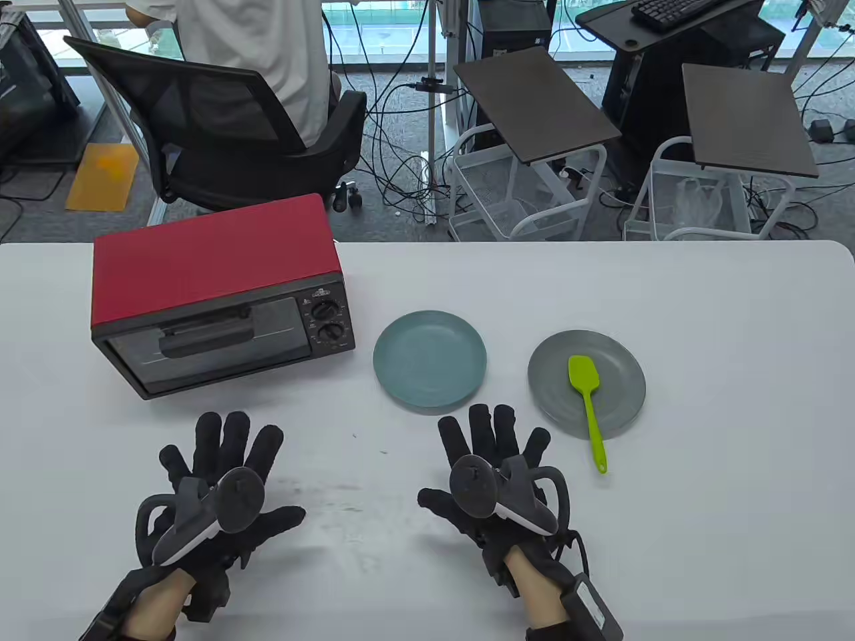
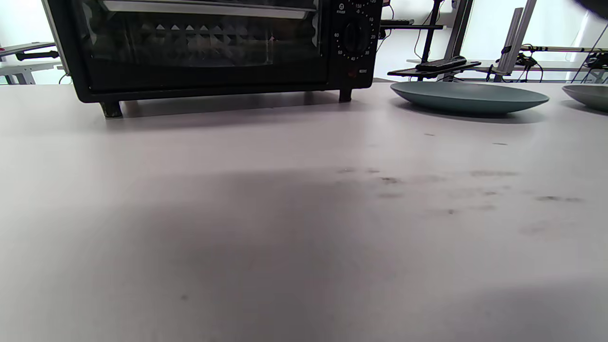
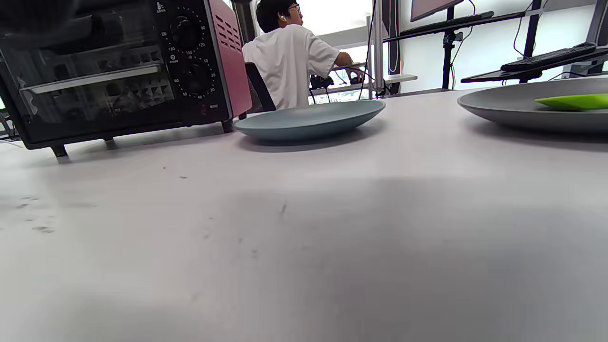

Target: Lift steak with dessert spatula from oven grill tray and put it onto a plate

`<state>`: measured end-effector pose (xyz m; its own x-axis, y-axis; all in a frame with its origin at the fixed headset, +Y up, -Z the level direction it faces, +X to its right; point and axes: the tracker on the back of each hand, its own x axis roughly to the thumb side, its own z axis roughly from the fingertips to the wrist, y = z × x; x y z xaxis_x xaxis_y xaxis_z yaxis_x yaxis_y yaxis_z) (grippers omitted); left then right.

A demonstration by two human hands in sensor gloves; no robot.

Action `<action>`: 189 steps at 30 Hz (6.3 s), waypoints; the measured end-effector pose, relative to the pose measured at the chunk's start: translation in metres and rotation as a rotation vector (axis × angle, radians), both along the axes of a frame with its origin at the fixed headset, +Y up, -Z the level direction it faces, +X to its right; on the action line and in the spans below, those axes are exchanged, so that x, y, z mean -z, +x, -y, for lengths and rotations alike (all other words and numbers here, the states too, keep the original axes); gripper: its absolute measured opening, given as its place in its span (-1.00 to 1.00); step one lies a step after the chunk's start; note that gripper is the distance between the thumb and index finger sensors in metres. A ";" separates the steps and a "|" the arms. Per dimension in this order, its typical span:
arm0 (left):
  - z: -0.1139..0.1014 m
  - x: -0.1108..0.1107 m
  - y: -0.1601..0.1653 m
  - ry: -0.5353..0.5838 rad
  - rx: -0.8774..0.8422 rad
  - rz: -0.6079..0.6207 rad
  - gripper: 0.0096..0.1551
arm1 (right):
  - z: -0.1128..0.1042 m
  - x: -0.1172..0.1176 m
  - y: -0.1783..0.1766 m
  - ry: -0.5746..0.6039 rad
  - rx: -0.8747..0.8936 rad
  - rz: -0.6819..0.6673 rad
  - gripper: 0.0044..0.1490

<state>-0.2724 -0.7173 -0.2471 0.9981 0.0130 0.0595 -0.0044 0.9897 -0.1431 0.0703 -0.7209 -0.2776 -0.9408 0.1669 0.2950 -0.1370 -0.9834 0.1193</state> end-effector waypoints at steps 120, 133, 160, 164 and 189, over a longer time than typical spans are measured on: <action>-0.006 0.094 -0.119 -0.101 -1.465 -0.613 0.39 | -0.005 0.001 0.017 -0.055 0.066 0.041 0.28; 0.003 0.107 -0.124 -0.089 -1.656 -0.692 0.13 | -0.004 0.003 0.018 -0.069 0.072 0.048 0.27; 0.005 0.091 -0.122 0.039 -1.558 -0.801 -0.40 | -0.004 0.004 0.019 -0.072 0.087 0.054 0.25; 0.006 0.083 -0.120 0.035 -1.531 -0.809 -0.39 | -0.004 0.004 0.019 -0.068 0.098 0.049 0.25; 0.024 0.047 -0.114 0.004 -1.394 -0.778 -0.36 | -0.003 0.001 0.017 -0.058 0.120 0.027 0.24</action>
<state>-0.3859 -0.7408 -0.2941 -0.0073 0.9012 -0.4334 -0.9328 0.1500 0.3278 0.0877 -0.7176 -0.2789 -0.9206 0.2948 0.2560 -0.2572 -0.9512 0.1704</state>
